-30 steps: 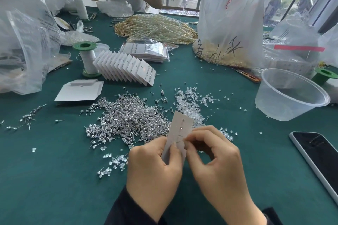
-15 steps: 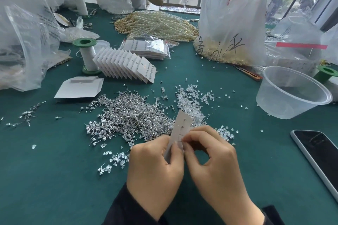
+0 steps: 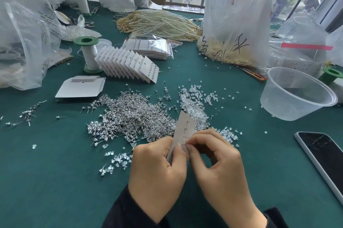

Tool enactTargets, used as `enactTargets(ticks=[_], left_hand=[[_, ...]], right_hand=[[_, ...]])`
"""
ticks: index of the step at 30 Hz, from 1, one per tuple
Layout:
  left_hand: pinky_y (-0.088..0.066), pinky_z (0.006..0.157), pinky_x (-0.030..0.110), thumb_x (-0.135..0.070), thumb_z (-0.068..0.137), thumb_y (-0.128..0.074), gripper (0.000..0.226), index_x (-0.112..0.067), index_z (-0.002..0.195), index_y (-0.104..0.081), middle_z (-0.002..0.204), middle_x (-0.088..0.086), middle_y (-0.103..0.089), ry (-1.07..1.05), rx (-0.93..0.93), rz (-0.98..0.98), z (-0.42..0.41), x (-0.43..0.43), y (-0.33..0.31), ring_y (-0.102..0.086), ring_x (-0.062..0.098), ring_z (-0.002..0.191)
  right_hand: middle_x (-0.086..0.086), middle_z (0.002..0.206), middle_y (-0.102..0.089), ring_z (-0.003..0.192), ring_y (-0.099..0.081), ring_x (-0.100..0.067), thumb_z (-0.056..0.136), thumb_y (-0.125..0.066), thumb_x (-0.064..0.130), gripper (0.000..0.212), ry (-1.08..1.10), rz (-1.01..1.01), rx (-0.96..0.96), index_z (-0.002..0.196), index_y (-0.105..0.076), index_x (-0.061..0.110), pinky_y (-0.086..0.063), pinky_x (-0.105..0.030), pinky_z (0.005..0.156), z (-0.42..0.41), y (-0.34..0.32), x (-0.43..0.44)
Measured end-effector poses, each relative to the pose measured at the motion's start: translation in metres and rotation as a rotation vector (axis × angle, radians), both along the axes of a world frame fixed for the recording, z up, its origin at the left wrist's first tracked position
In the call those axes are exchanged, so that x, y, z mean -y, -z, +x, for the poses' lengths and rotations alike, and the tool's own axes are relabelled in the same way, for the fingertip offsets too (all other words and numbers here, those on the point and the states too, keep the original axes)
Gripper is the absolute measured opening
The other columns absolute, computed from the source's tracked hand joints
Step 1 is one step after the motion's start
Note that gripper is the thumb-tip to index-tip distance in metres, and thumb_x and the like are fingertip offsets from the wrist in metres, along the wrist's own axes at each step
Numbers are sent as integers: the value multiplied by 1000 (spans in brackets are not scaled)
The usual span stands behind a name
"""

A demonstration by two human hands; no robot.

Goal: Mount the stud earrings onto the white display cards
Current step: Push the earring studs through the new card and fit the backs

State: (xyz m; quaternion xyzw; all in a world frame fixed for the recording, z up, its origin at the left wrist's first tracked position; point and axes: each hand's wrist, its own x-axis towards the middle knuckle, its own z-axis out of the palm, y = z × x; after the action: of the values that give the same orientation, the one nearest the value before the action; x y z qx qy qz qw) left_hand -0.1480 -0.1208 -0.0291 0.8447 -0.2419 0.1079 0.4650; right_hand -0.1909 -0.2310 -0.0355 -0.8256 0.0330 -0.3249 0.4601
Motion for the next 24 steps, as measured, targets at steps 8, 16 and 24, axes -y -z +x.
enactTargets(ticks=[8,16,24], left_hand=[[-23,36,13,-25,72,-53,29,-6,51,-54,38,0,-42,-8,-105,-102,-1,2,1,-38,12,38],[-31,39,19,-34,77,-52,27,-15,59,-55,43,-2,-47,36,-135,-198,-1,3,1,-39,8,38],[-15,39,9,-17,78,-57,36,-14,47,-40,36,-8,-22,10,11,-50,0,3,1,-27,1,34]], right_hand=[[7,74,-59,68,-58,-10,74,-65,3,7,11,-41,26,71,-64,10,-49,-24,60,0,0,-3],[9,72,-58,68,-58,-13,75,-63,2,11,44,34,66,70,-63,12,-50,-30,60,-1,0,-3],[8,74,-59,68,-58,-8,73,-64,1,10,57,-17,51,70,-64,11,-50,-26,60,-1,2,-2]])
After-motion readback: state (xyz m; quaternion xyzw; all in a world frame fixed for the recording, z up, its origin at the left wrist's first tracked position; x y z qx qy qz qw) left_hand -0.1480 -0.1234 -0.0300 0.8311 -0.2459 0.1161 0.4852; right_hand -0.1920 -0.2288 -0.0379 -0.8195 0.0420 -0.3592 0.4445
